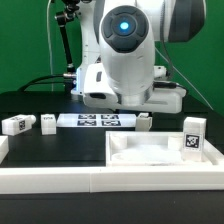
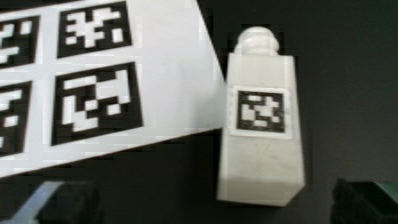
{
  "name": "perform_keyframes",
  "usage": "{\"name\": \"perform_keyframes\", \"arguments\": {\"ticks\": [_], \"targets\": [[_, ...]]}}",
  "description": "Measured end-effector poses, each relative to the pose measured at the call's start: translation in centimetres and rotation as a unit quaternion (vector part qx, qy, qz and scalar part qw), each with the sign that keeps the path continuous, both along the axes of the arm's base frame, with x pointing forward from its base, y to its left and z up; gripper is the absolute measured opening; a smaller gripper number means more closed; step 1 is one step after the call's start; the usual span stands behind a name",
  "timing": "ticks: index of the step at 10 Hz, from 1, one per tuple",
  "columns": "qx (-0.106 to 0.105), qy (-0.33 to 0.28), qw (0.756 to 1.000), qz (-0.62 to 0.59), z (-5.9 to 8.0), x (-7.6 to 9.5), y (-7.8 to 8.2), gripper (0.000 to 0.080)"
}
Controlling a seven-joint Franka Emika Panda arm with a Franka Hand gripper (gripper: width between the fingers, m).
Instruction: Assemble square table
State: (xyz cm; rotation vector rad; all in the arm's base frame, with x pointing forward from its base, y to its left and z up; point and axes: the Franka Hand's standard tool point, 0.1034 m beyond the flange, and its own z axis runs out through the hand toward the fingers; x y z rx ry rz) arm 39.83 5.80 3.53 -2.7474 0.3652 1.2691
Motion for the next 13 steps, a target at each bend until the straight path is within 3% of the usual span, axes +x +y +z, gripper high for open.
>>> {"name": "perform_keyframes", "arguments": {"ticks": [10,13], "targets": [[-0.002,-0.008,1.0,0.002,-1.3,-0.8,1.4,0.0648],[0.004,0.032,0.999,0.004,-1.6,-1.1,1.6,0.0648]]}}
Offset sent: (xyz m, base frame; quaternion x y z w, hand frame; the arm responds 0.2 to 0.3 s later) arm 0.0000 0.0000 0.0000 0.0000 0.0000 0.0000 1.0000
